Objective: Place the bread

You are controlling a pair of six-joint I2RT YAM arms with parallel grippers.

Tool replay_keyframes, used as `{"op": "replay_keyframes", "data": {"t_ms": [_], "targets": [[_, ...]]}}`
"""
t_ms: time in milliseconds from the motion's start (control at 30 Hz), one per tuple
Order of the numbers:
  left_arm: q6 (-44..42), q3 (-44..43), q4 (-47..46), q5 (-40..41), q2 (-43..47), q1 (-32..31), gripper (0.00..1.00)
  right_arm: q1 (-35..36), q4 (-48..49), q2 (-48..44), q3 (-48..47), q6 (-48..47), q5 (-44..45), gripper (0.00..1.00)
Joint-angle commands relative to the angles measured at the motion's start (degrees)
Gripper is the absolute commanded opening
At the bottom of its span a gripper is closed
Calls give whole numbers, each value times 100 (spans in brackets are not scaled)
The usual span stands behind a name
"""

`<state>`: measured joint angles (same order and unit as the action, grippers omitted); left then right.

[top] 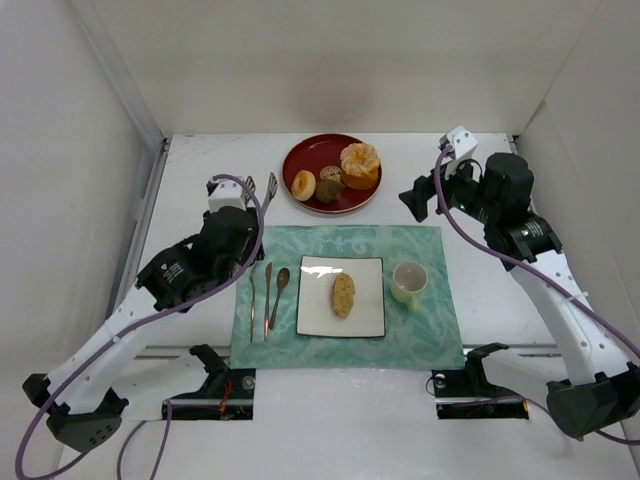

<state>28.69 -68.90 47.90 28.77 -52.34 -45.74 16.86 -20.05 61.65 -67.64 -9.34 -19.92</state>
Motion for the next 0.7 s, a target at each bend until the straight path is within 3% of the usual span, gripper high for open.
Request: {"op": "replay_keyframes", "data": {"t_ms": [0,133,300,500,667], "targets": [[-574,288,-684,541,83,459,40,-25,300,-171,-13,47,-91,100],[-1215,693,-1335,50,31,1425,40,-25,300,-171,-13,47,-91,100],[-1875,1168,-2493,-1142,-268,3244,39,-25,300,-223,-13,47,-91,100],[-1937,1169,-3172,-1812,-1522,4211,38,-25,300,-223,-13,47,-204,100],[-1937,1221,-3744,-1981,-2166,4406,35,-25,300,-285,-13,47,-205,100]]}}
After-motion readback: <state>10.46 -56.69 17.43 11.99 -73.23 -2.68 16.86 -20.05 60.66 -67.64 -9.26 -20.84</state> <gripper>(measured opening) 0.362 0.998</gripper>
